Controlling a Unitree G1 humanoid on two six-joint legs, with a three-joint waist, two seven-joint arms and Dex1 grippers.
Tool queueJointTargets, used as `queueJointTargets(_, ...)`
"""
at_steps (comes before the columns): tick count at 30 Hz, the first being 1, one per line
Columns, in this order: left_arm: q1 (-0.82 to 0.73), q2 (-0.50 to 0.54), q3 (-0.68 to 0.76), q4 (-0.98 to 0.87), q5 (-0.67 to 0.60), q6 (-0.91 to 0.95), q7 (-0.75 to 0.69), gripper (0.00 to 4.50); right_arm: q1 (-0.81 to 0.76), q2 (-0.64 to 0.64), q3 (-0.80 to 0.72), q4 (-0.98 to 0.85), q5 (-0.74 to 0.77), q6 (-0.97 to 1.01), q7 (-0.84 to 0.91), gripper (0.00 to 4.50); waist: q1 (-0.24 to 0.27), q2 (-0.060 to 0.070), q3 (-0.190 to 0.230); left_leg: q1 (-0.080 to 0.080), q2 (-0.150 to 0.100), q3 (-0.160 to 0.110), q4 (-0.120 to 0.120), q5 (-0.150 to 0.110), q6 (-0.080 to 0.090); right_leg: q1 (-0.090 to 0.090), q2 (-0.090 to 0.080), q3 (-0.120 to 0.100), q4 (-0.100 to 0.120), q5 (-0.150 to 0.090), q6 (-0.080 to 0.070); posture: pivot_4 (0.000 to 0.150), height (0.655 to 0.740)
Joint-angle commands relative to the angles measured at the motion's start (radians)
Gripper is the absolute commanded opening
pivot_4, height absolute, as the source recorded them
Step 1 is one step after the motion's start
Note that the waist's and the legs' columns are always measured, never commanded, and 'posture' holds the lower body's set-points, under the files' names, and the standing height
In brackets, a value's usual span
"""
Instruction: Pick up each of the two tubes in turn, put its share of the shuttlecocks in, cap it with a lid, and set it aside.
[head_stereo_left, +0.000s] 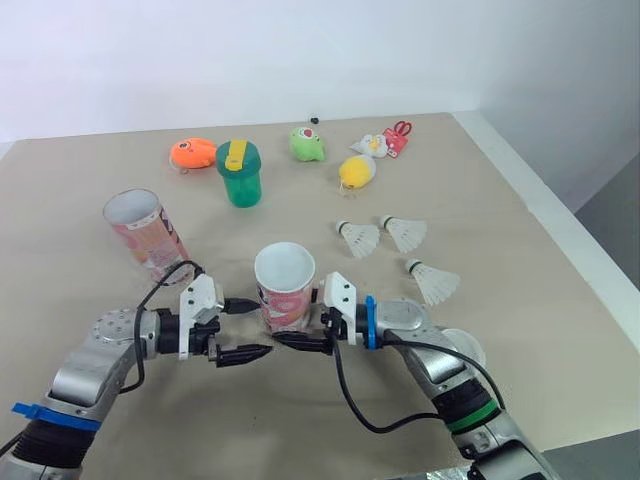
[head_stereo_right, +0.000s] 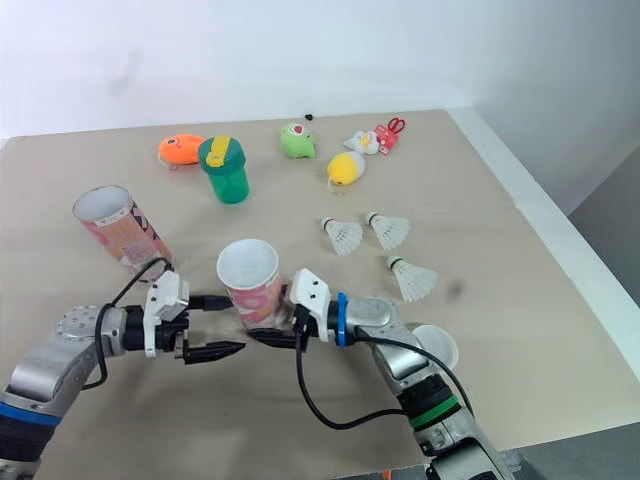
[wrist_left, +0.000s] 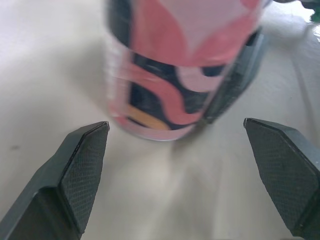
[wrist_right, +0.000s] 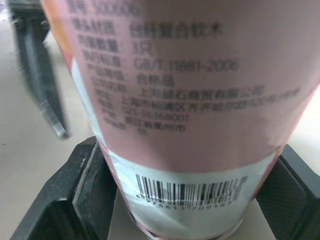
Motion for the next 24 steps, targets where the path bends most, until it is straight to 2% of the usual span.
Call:
queueJointTargets(1,-0.04,0.03,0.075,-0.104,-0.067,0.046,0.022,4.5,0.02,-0.039,-0.087,-0.169,0.08,0.067,-0.02,3.93,0.003,-0.001,0.001,0.0,0.0,0.0,0.0,0.0,0.0,0.0,0.0,0.0,0.001,0.0,0.0,0.15,0.74)
queueJointTargets(6,-0.161,0.018,0.125,-0.213,-0.206,0.183,0.103,4.5,0.038,-0.111,-0.3,-0.387,0.249,0.268,-0.126,3.93,0.021,-0.002,0.003,0.0,0.0,0.0,0.003,0.0,-0.001,0.0,0.0,0.0,0.003,0.0,0.001,0.15,0.74)
queueJointTargets(8,-0.205,-0.009,0.098,-0.231,-0.216,0.207,0.136,4.5,0.046,-0.147,-0.404,-0.443,0.315,0.336,-0.175,3.93,0.024,-0.002,0.003,0.0,-0.001,-0.001,0.004,0.001,-0.001,0.0,0.0,0.0,0.004,0.0,0.001,0.15,0.74)
queueJointTargets(10,-0.241,-0.086,0.02,-0.218,-0.189,0.195,0.168,4.5,0.09,-0.208,-0.543,-0.457,0.345,0.373,-0.216,3.93,0.027,-0.003,0.003,0.0,-0.001,-0.001,0.005,0.001,-0.001,0.001,0.0,0.0,0.003,0.001,0.001,0.15,0.74)
queueJointTargets(13,-0.289,-0.208,-0.076,-0.16,-0.137,0.16,0.204,4.5,0.169,-0.283,-0.699,-0.421,0.341,0.364,-0.247,3.93,0.049,-0.003,0.003,0.0,-0.005,-0.002,0.006,0.001,-0.001,0.004,-0.003,0.0,0.003,0.0,0.004,0.15,0.74)
queueJointTargets(15,-0.321,-0.274,-0.158,-0.078,-0.03,0.073,0.218,4.5,0.207,-0.299,-0.81,-0.361,0.358,0.363,-0.284,3.93,0.047,-0.004,0.003,-0.002,-0.007,-0.001,0.009,0.0,0.0,0.003,-0.003,0.003,0.003,0.001,0.005,0.15,0.74)
queueJointTargets(17,-0.345,-0.341,-0.204,-0.014,0.014,0.022,0.229,4.5,0.241,-0.303,-0.9,-0.298,0.369,0.358,-0.313,3.93,0.047,-0.003,0.003,-0.002,-0.008,0.0,0.01,0.0,0.0,0.003,-0.003,0.005,0.003,0.002,0.005,0.15,0.74)
queueJointTargets(24,-0.392,-0.461,-0.265,0.101,0.097,-0.084,0.227,4.5,0.301,-0.294,-0.981,-0.056,0.295,0.238,-0.387,3.93,0.034,0.001,0.004,0.0,-0.008,0.004,0.013,0.0,0.001,0.004,-0.002,0.01,0.003,0.005,0.009,0.15,0.74)
